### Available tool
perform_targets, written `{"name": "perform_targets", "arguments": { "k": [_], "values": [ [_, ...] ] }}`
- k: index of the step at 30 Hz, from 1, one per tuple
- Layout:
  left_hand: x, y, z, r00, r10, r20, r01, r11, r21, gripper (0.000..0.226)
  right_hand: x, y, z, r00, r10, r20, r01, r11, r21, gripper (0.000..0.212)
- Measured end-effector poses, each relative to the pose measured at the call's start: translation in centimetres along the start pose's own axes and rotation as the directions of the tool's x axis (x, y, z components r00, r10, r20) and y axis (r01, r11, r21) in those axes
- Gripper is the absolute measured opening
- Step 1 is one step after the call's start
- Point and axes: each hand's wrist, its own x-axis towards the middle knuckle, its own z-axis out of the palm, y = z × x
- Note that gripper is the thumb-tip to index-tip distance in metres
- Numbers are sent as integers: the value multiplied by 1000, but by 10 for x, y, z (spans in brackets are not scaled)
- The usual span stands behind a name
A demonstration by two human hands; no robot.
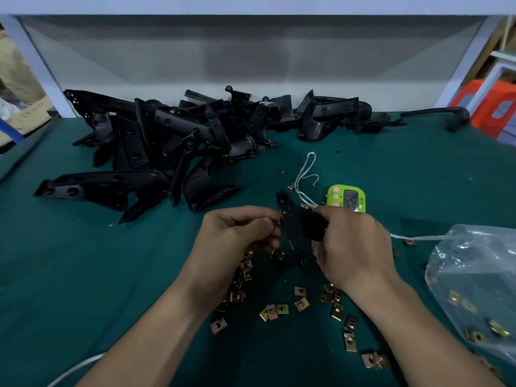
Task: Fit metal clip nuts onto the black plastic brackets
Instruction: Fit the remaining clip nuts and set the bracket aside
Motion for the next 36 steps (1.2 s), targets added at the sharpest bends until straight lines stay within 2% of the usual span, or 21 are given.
{"name": "perform_targets", "arguments": {
  "k": [4,7,11,16,19,23,27,36],
  "values": [
    [-1,-1,2,999,-20,28,20,1000,16,10,0,-1,0,1000,2,24,-2,1000,-19,30],
    [-3,-2,1,999,-23,46,21,999,48,24,0,-2,-1,999,4,45,-3,1000,-11,31],
    [-3,0,0,999,-46,12,45,999,15,30,-1,-5,-2,999,-4,50,5,1000,-7,31],
    [-4,1,1,995,-91,40,93,995,-34,20,-1,-5,-5,1000,7,13,-6,999,-51,29],
    [-3,2,2,994,-114,6,114,991,-71,13,-1,-5,-7,1000,28,-10,-29,997,-74,28],
    [-1,2,1,991,-133,-9,132,989,-68,21,0,-5,-7,999,46,3,-46,998,-49,32],
    [-2,7,0,991,-131,-24,129,989,-72,15,0,-5,-6,997,69,25,-69,997,-20,36],
    [-5,9,2,993,-113,-43,113,994,3,18,1,-7,-11,994,98,-54,-107,978,-180,27]
  ]
}}
